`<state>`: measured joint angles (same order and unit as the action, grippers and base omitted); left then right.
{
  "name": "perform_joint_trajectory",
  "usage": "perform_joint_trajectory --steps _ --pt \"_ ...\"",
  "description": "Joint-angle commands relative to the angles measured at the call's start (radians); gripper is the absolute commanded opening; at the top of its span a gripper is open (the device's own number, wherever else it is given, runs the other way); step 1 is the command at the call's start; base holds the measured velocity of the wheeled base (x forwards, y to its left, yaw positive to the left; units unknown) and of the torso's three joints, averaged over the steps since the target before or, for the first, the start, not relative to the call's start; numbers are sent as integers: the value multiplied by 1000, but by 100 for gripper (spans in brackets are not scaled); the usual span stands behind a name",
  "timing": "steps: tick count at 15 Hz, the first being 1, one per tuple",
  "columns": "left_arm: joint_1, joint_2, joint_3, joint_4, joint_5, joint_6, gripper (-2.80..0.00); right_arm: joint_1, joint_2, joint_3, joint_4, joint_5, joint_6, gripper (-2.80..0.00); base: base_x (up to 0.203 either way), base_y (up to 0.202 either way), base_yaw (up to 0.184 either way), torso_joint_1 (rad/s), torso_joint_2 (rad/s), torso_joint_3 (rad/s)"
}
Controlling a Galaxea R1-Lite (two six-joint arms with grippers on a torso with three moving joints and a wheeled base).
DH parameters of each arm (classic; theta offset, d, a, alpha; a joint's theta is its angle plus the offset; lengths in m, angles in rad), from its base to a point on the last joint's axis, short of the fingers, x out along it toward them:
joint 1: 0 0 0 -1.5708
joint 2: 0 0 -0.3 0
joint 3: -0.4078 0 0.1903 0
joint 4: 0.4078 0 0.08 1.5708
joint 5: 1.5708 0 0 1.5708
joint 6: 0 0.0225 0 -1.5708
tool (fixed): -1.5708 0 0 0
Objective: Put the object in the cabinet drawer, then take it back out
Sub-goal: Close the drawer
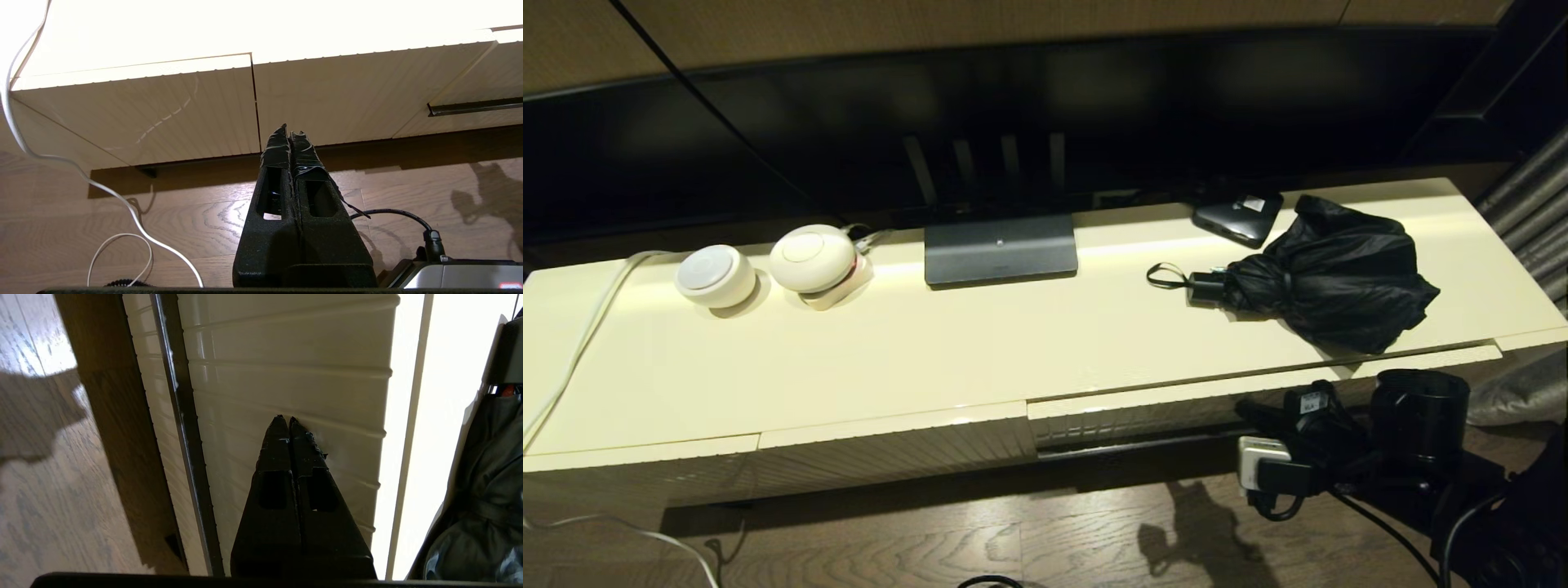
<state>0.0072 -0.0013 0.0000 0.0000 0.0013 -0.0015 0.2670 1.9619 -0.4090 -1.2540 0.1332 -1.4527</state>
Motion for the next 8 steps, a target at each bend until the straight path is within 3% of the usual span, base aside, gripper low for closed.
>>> perform_joint_trajectory --steps 1,8 --pt "0 1 3 0 0 0 -280 0 13 -7 -8 0 -8 -280 0 0 0 0 0 0" --pt "0 1 3 0 0 0 -280 -1 -30 18 -5 1 -12 -280 0 0 0 0 0 0"
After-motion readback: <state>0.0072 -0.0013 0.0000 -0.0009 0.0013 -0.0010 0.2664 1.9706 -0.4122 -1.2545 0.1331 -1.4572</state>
